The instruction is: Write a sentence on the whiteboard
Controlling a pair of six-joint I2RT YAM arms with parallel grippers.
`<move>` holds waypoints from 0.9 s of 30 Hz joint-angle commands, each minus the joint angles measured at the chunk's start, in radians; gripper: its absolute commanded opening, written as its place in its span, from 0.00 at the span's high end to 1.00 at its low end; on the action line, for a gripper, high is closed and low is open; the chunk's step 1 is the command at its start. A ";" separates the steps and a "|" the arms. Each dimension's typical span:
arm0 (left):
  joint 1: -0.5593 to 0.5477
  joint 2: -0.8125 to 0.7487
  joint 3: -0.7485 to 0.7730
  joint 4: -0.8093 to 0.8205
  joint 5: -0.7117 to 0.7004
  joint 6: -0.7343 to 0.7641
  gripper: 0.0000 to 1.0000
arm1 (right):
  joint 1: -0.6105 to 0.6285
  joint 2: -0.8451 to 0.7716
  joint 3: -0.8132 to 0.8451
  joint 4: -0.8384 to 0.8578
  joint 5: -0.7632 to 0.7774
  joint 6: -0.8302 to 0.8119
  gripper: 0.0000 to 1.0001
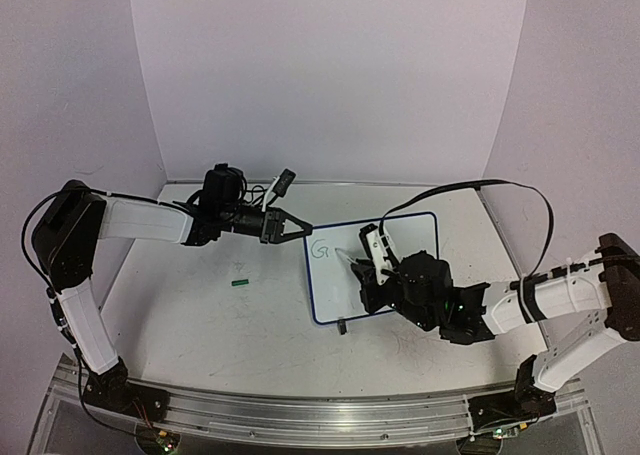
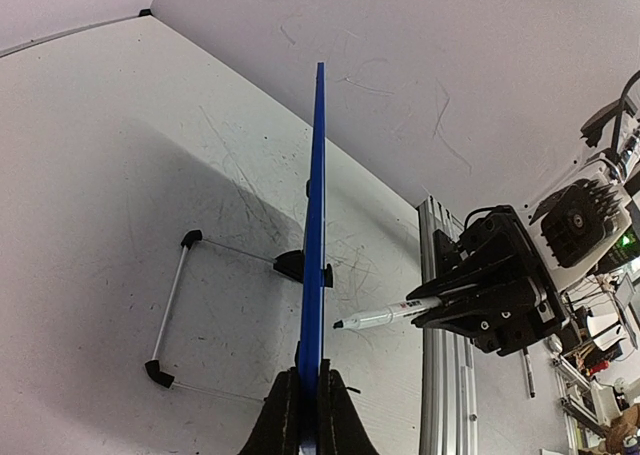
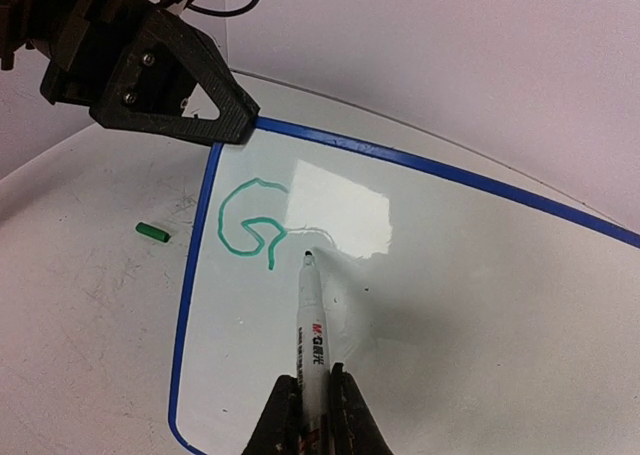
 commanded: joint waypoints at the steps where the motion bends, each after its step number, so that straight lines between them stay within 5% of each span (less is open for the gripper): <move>1: -0.001 -0.015 -0.009 -0.002 -0.006 0.027 0.98 | -0.002 0.013 0.041 0.047 0.032 0.011 1.00; 27: -0.002 -0.021 -0.010 -0.002 0.002 0.028 0.98 | -0.009 0.059 0.061 0.044 0.007 0.002 1.00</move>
